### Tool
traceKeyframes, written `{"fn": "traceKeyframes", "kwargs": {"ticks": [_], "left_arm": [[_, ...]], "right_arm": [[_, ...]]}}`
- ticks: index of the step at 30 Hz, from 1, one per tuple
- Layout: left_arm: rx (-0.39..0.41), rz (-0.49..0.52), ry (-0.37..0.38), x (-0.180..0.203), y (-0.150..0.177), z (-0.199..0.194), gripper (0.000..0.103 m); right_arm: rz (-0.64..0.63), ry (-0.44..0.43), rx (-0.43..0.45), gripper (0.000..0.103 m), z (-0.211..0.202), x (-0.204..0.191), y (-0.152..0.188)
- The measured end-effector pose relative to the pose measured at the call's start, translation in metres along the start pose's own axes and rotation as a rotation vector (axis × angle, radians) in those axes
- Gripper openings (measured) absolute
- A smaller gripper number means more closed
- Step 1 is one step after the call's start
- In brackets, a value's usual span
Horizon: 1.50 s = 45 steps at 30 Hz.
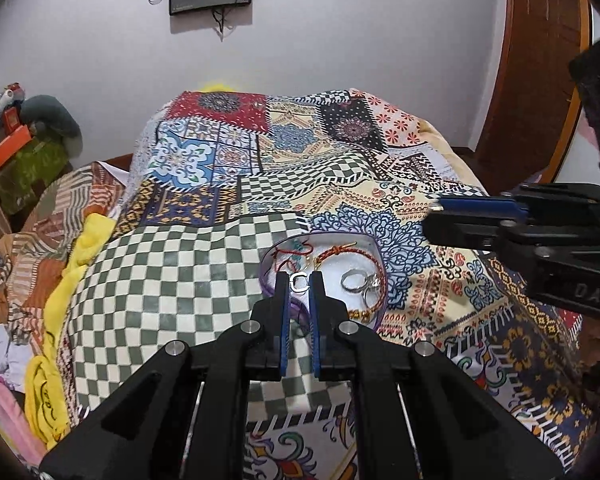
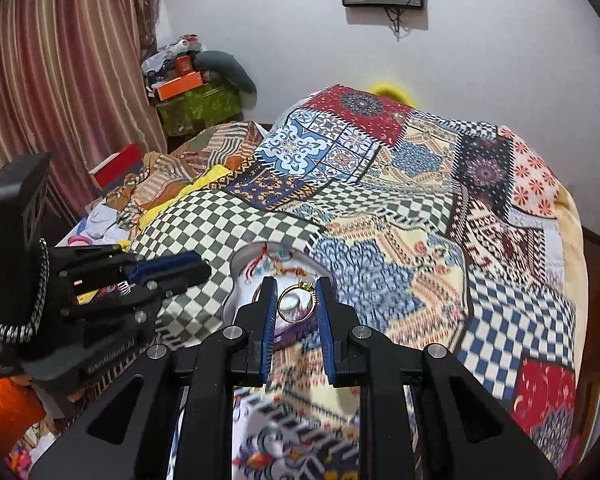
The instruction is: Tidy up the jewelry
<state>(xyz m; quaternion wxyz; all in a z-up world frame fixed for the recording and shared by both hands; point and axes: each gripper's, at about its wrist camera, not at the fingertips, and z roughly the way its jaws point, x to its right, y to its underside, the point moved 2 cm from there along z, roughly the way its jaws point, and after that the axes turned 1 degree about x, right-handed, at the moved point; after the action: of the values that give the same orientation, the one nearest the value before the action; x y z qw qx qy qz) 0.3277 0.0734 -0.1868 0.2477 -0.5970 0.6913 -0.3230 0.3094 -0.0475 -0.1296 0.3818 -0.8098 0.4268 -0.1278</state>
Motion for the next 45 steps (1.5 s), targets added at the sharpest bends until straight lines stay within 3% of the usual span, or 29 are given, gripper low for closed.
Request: {"fn": "traceKeyframes", "kwargs": {"ticks": [9, 14, 23, 26, 29, 35, 45], "left_arm": [[-0.036, 0.007, 0.049, 0.007, -0.006, 0.026, 0.007], [-0.072, 0.017, 0.08, 0.013, -0.001, 0.035, 0.007], [-0.095, 0.044, 0.058, 0.017, 0.004, 0.037, 0.008], [-0.092, 0.022, 0.053, 0.012, 0.004, 0.033, 0.015], [-0.075, -0.009, 0.046, 0.005, 0.003, 0.025, 0.025], [-0.04, -0.052, 0.016, -0.004, -0.003, 0.001, 0.025], [0.117, -0.103, -0.028, -0.001, -0.019, -0.095, 0.025]], "right_arm": [[0.017, -0.087, -0.116, 0.017, 0.042, 0.008, -0.006], [0.0, -0.085, -0.165, 0.018, 0.055, 0.01, -0.007], [0.072, -0.136, -0.223, 0.018, 0.071, 0.018, -0.009], [0.117, -0.149, -0.236, 0.021, 0.074, 0.024, -0.009], [0.119, -0.14, -0.225, 0.024, 0.069, 0.025, -0.009], [0.076, -0.073, -0.157, 0.024, 0.038, 0.017, -0.012], [-0.015, 0.062, 0.086, 0.024, -0.071, -0.023, -0.023]]}}
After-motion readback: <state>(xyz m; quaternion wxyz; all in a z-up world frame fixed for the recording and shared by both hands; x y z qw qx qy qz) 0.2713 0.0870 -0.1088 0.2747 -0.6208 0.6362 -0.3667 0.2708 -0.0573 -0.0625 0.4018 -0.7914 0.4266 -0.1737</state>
